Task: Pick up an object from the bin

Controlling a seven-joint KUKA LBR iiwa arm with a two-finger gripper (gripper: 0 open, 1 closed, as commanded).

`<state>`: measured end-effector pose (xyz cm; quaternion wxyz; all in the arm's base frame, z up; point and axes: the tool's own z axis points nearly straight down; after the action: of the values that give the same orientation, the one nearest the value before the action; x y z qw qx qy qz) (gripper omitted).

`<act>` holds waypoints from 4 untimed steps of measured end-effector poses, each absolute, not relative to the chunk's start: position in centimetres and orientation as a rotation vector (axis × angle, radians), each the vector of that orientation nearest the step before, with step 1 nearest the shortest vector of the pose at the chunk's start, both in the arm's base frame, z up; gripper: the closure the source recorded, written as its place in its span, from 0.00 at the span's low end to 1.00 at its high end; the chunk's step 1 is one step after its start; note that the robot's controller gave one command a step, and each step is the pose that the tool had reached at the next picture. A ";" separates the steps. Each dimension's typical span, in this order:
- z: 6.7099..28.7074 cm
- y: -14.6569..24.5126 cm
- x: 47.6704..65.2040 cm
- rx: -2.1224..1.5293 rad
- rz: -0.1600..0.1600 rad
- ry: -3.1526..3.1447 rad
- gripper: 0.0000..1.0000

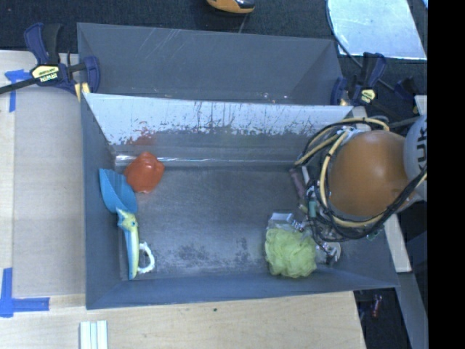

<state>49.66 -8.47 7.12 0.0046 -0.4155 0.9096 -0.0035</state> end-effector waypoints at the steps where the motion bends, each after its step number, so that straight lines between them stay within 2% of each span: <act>1: 10.2 -7.6 48.2 -1.064 -0.011 2.945 0.00; 2: 7.5 -5.0 49.0 -2.036 -0.028 2.360 1.00; 3: 7.5 -5.0 49.0 -2.034 -0.028 2.362 1.00; 4: 9.1 -4.9 49.0 -2.030 -0.027 2.361 1.00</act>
Offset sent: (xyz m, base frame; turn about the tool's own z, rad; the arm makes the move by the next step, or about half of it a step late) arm -0.0139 0.0347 -0.0012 -0.5673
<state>48.98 -4.91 9.11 0.0138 -0.6519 0.7581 -0.0088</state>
